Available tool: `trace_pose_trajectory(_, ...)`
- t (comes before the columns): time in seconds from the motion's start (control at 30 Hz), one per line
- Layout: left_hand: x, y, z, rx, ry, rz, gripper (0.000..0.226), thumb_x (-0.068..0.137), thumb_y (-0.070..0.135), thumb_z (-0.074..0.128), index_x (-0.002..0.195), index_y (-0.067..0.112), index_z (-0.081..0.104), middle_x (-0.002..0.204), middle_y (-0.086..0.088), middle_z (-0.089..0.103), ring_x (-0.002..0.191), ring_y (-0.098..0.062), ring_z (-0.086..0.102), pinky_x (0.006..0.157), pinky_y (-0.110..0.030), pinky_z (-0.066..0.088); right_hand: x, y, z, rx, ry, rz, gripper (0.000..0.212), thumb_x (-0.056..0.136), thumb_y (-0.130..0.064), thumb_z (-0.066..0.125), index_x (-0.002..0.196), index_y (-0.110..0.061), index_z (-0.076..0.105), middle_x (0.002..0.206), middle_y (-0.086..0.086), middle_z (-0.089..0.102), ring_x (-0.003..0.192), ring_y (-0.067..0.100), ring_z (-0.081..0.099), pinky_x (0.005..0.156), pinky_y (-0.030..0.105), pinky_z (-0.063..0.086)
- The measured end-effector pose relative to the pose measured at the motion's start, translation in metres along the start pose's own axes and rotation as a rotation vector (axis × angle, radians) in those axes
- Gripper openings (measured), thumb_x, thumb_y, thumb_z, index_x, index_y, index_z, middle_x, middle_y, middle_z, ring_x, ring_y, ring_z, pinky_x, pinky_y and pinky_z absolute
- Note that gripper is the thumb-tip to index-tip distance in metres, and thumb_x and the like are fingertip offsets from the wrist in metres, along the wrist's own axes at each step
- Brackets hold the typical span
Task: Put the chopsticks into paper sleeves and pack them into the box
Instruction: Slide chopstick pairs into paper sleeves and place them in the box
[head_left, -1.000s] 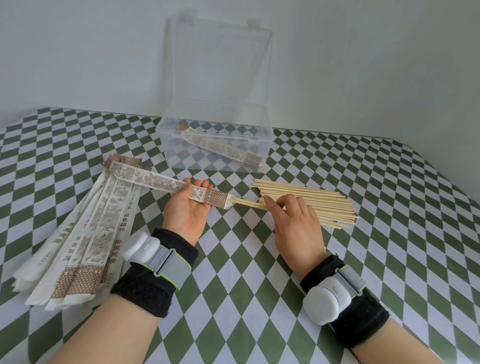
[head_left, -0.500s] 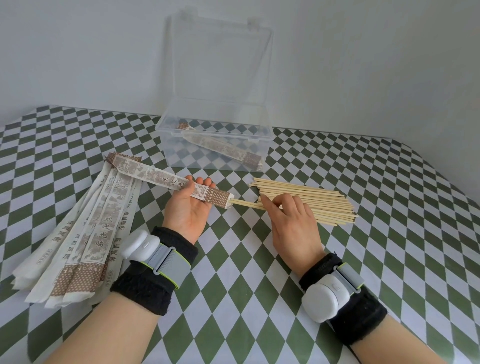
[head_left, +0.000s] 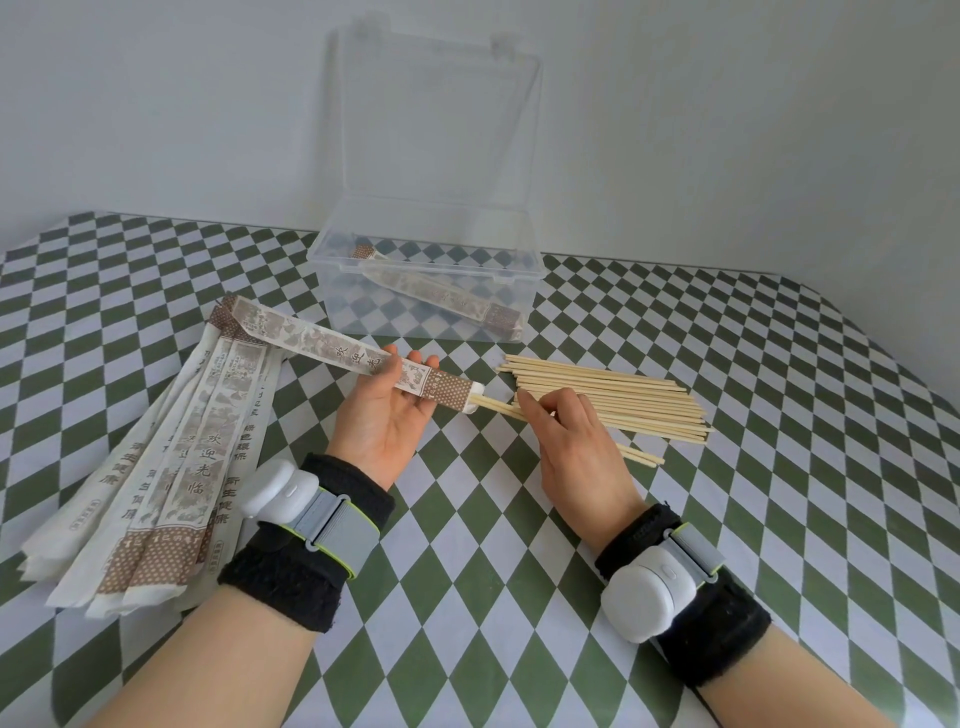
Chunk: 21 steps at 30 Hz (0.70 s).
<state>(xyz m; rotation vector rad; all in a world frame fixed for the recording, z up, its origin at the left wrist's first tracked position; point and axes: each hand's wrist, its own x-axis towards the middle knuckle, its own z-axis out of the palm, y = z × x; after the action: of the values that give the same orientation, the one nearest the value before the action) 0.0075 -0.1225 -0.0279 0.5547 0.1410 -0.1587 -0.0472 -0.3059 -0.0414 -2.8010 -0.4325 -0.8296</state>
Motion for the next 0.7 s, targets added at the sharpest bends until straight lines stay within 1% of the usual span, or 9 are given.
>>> trace_pose_trajectory(0.1,-0.0016,-0.0041,0.0021,0.137,-0.039,-0.004,0.015,0.094,0.003,0.044,0.093,0.015,0.052,0.095,-0.006,0.056,0.096,-0.018,0.060,0.083,-0.032,0.056,0.0002,0.0007,0.0007,0.056,-0.023,0.037,0.050,0.069,0.016,0.067,0.115,0.000,0.058,0.084,0.013,0.055,0.069,0.025,0.051,0.053,0.024,0.040)
trace_pose_trajectory(0.23,-0.0040,-0.0077,0.0017,0.330,-0.038,0.009,0.016,0.091,0.000,0.050,0.101,0.012,0.055,0.099,-0.006,0.062,0.093,-0.014,0.063,0.075,-0.022,0.057,0.0005,0.0007,0.0002,0.168,-0.042,0.065,0.044,0.077,0.014,0.060,0.118,-0.001,0.055,0.089,0.014,0.058,0.076,0.028,0.055,0.060,0.033,0.047)
trace_pose_trajectory(0.3,-0.0052,-0.0082,0.0016,0.377,-0.020,0.004,0.015,0.090,0.000,0.053,0.100,0.010,0.057,0.100,-0.007,0.064,0.092,-0.014,0.064,0.071,-0.020,0.056,0.0013,-0.0010,-0.0018,0.234,-0.042,0.056,0.034,0.084,0.008,0.054,0.117,-0.001,0.054,0.094,0.015,0.060,0.080,0.029,0.057,0.066,0.036,0.049)
trace_pose_trajectory(0.37,-0.0066,-0.0086,0.0024,0.402,-0.003,-0.011,0.013,0.089,-0.001,0.054,0.095,0.010,0.060,0.097,-0.007,0.066,0.090,-0.014,0.065,0.067,-0.018,0.056,0.0019,-0.0031,-0.0045,0.282,-0.033,0.052,0.026,0.087,-0.001,0.048,0.113,0.000,0.054,0.094,0.017,0.062,0.079,0.029,0.058,0.065,0.036,0.050)
trace_pose_trajectory(0.43,-0.0081,-0.0092,0.0037,0.421,0.000,-0.022,0.013,0.088,0.000,0.055,0.091,0.010,0.062,0.094,-0.007,0.068,0.088,-0.014,0.066,0.065,-0.018,0.055,0.0023,-0.0044,-0.0066,0.317,-0.046,0.070,0.023,0.089,-0.003,0.047,0.111,0.001,0.054,0.093,0.018,0.061,0.077,0.028,0.057,0.064,0.035,0.049)
trace_pose_trajectory(0.5,-0.0094,-0.0096,0.0044,0.434,0.000,-0.015,0.012,0.088,-0.001,0.056,0.091,0.009,0.062,0.095,-0.008,0.068,0.088,-0.015,0.065,0.064,-0.017,0.055,0.0024,-0.0048,-0.0079,0.357,-0.072,0.094,0.022,0.091,-0.003,0.047,0.112,0.001,0.053,0.096,0.018,0.061,0.079,0.027,0.056,0.066,0.033,0.048)
trace_pose_trajectory(0.57,-0.0096,-0.0086,0.0040,0.435,0.030,0.031,0.013,0.088,-0.001,0.056,0.094,0.009,0.063,0.098,-0.008,0.068,0.091,-0.015,0.066,0.068,-0.018,0.056,0.0020,-0.0030,-0.0072,0.359,-0.087,0.131,0.022,0.092,-0.006,0.049,0.113,-0.001,0.052,0.098,0.015,0.061,0.082,0.027,0.056,0.069,0.033,0.047)
trace_pose_trajectory(0.63,-0.0085,-0.0063,0.0026,0.419,0.083,0.105,0.014,0.089,0.001,0.057,0.098,0.010,0.063,0.101,-0.008,0.067,0.095,-0.015,0.065,0.076,-0.020,0.056,0.0019,0.0008,-0.0045,0.260,-0.066,0.196,0.020,0.093,-0.014,0.050,0.111,-0.005,0.052,0.093,0.010,0.063,0.080,0.025,0.056,0.070,0.036,0.047)
trace_pose_trajectory(0.7,-0.0070,-0.0037,0.0010,0.394,0.125,0.154,0.015,0.090,0.003,0.057,0.101,0.010,0.063,0.103,-0.007,0.067,0.098,-0.016,0.065,0.078,-0.020,0.056,0.0018,0.0046,-0.0008,0.135,-0.037,0.255,0.018,0.095,-0.022,0.046,0.103,-0.009,0.056,0.086,0.004,0.062,0.074,0.023,0.055,0.067,0.034,0.043)
